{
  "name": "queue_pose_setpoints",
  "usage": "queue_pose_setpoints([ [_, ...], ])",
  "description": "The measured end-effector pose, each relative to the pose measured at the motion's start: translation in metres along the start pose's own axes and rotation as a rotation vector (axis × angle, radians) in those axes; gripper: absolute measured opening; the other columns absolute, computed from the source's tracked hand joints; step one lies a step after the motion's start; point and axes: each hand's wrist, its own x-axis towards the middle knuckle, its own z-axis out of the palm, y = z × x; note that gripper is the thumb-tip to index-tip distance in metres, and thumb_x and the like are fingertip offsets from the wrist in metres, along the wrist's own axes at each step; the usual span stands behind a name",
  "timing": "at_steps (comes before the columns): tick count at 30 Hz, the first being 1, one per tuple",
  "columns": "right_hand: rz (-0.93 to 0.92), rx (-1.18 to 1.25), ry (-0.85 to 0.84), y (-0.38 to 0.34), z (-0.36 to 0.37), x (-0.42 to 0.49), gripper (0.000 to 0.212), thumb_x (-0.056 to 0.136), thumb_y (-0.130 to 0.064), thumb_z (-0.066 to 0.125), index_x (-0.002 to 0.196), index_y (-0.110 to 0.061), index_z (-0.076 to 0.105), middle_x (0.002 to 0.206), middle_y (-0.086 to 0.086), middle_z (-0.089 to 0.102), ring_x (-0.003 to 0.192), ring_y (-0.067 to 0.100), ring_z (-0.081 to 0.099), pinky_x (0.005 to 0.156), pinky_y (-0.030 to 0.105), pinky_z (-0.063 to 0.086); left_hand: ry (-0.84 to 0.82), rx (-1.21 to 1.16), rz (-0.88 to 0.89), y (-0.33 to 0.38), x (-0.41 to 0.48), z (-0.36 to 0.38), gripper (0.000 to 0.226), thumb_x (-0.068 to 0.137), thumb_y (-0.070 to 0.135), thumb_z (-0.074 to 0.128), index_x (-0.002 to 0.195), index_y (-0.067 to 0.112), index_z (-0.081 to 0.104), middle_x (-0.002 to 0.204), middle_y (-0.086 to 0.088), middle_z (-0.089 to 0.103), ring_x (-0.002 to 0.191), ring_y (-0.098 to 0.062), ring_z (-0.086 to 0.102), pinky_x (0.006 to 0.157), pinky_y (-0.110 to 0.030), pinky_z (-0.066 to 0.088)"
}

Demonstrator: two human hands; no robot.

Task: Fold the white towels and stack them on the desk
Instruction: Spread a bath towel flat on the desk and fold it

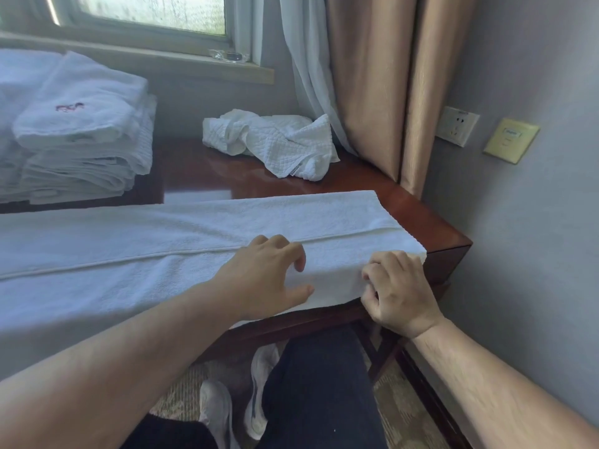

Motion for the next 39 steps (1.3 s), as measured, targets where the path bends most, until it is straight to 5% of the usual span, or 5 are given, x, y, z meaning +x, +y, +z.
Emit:
queue_pose_setpoints([
  [7,0.063,-0.237,-0.113,-0.002,0.014,-0.032,0.070,0.060,-0.003,0.081,0.119,-0.017,0.045,0.122,0.011,0.039,0.111,0.032,0.047,0.095,0.047,0.043,0.062,0.067,0.035,-0.003,0.000,0.010,0.048,0.074,0.073,0.040,0.109,0.041,0.049,0.125,0.015,0.047,0.112,-0.013,0.041,0.087,-0.033,0.040],
  [17,0.134,-0.094,0.056,0.013,0.011,-0.008,0.010,0.074,-0.020,0.075,0.082,-0.015,0.071,0.098,0.006,0.064,0.092,0.028,0.055,0.083,0.044,0.040,0.046,0.107,-0.018,0.008,-0.002,0.006,0.055,0.077,0.077,0.036,0.114,0.040,0.050,0.126,0.013,0.048,0.114,-0.015,0.043,0.092,-0.034,0.042],
  [21,0.199,0.038,0.144,0.015,-0.003,0.025,0.022,0.095,-0.028,0.064,0.083,-0.013,0.074,0.085,0.003,0.066,0.079,0.028,0.058,0.075,0.038,0.041,0.029,0.240,-0.061,0.029,0.001,0.003,0.078,0.073,0.089,0.030,0.125,0.035,0.053,0.124,0.007,0.052,0.112,-0.019,0.052,0.093,-0.039,0.045],
  [28,0.306,0.098,0.125,0.016,-0.012,0.071,0.023,0.096,-0.030,0.065,0.085,-0.011,0.073,0.081,0.005,0.063,0.073,0.030,0.056,0.065,0.037,0.040,0.170,0.309,-0.057,0.033,0.011,-0.003,0.019,0.099,0.027,0.044,0.082,0.024,0.051,0.083,0.004,0.057,0.073,-0.022,0.055,0.062,-0.033,0.039],
  [39,0.571,0.341,-0.158,0.077,0.007,0.091,0.009,0.095,-0.018,0.067,0.098,-0.015,0.075,0.086,0.002,0.070,0.080,0.026,0.064,0.065,0.038,0.050,0.295,0.219,-0.150,-0.030,0.069,-0.038,0.017,0.101,0.026,0.046,0.087,0.030,0.038,0.070,0.002,0.049,0.061,-0.027,0.053,0.051,-0.033,0.041],
])
